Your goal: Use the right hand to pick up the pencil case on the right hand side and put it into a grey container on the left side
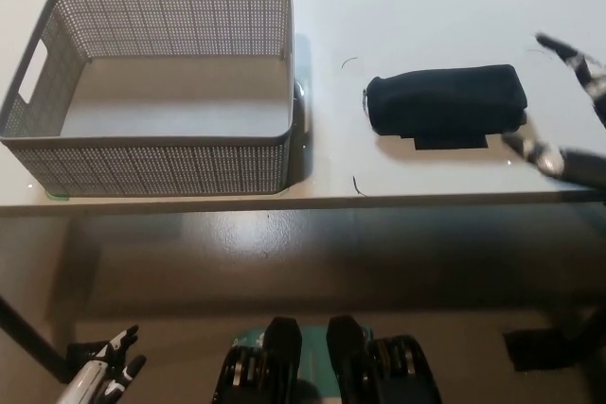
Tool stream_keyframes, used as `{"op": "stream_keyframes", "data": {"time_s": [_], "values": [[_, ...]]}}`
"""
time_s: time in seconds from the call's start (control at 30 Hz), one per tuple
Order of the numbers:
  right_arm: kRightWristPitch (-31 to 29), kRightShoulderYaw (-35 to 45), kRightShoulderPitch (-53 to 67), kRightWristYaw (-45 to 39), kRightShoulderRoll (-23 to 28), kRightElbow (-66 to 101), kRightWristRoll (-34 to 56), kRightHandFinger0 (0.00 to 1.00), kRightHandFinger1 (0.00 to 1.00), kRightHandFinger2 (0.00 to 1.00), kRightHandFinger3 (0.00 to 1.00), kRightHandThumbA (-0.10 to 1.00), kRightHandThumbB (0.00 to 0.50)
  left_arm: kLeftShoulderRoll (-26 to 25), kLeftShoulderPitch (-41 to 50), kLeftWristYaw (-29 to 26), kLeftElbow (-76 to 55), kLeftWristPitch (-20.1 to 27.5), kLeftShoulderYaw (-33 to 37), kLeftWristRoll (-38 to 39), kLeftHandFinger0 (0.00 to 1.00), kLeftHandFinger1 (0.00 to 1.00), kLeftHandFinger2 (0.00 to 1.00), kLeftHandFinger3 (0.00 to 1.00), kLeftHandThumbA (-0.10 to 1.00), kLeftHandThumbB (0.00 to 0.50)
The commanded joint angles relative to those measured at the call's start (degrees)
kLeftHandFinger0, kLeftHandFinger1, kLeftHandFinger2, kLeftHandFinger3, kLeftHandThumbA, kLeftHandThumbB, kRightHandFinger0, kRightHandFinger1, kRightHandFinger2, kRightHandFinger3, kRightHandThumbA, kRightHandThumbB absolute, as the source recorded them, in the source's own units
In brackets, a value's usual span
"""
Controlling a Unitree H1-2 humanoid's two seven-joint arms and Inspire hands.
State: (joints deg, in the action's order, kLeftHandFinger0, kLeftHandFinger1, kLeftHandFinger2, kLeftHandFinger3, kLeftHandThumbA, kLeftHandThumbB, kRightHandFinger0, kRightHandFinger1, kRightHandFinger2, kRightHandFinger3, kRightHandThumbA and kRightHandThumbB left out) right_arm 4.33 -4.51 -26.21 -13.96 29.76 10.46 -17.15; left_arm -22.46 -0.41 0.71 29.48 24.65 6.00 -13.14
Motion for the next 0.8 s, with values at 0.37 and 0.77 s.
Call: {"op": "stream_keyframes", "data": {"time_s": [0.37, 0.77], "values": [[3.2, -14.9, -25.1, -7.2, 0.8, -27.2, -13.2, 1.00, 1.00, 1.00, 1.00, 0.74, 0.500, -1.2, 0.2, 1.3, -2.2, 1.2, -0.5, -0.3, 1.00, 1.00, 1.00, 1.00, 1.00, 0.450], [0.5, -23.0, -36.0, -8.0, -1.9, -47.7, -16.8, 1.00, 1.00, 1.00, 1.00, 0.79, 0.500, -1.1, 0.4, 2.0, -3.0, 0.2, -0.2, -0.7, 1.00, 1.00, 1.00, 1.00, 1.00, 0.455]]}}
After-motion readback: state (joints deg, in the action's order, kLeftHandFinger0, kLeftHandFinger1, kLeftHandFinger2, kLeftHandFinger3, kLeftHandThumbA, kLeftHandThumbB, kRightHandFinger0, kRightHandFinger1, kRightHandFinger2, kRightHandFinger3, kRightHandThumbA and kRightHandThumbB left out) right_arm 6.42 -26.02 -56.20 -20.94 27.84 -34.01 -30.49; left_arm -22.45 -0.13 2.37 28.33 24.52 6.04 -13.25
